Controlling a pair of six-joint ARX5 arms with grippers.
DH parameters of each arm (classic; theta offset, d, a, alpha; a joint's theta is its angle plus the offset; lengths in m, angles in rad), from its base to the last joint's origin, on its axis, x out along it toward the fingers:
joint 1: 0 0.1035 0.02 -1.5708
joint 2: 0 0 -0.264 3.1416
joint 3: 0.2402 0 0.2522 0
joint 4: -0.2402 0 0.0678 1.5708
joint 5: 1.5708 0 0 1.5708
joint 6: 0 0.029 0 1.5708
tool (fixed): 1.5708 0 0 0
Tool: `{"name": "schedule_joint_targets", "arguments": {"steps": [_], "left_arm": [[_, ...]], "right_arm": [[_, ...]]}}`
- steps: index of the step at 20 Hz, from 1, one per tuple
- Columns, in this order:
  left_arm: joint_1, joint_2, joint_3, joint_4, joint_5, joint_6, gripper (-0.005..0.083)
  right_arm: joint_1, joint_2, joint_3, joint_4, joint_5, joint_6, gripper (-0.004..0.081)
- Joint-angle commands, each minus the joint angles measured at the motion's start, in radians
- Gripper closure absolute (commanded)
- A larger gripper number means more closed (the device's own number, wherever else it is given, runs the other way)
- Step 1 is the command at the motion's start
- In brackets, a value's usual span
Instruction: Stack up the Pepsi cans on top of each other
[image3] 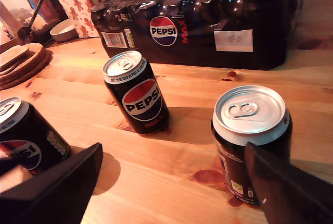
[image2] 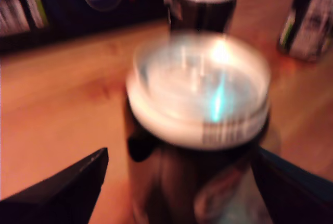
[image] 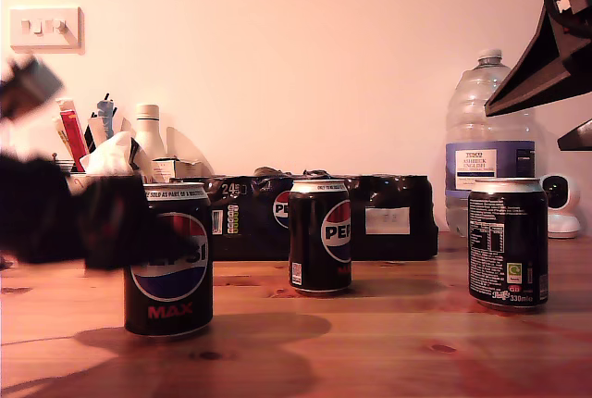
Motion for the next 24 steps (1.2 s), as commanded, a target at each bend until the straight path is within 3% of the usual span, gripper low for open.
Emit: {"name": "schedule_joint_targets", "arguments": {"steps": [1,10,14,15,19,20,24], "left_arm": [[-0.005,0.016,0.001,0.034,0.008,0.013,-0.0011],[-0.005,0.068,0.050,0.035,0.034,0.021,-0.0009],[-0.004,0.069,0.082,-0.048,0.033,0.045,0.0003],[-0.004,0.069,0.089,-0.064,0.033,0.045,0.0040],[-0.004,0.069,0.098,-0.072,0.034,0.095,0.0353],[-0.004,0.069,0.100,-0.058,0.035,0.098,0.0397],[-0.004,0.066,0.133,-0.052,0.062,0.096,0.0405]], "right_arm": [[0.005,0.004,-0.004,0.009,0.004,-0.003,-0.0021],[0.005,0.004,-0.004,0.008,0.007,-0.003,-0.0021],[0.005,0.004,-0.004,0.008,0.007,-0.003,-0.0021],[0.005,0.004,-0.004,0.008,0.007,-0.003,-0.0021],[0.005,0.004,-0.004,0.007,0.007,-0.026,-0.0021],[0.005,0.004,-0.004,0.007,0.007,-0.026,-0.0021],[0.005,0.004,-0.004,0.004,0.008,-0.026,-0.0021]]}}
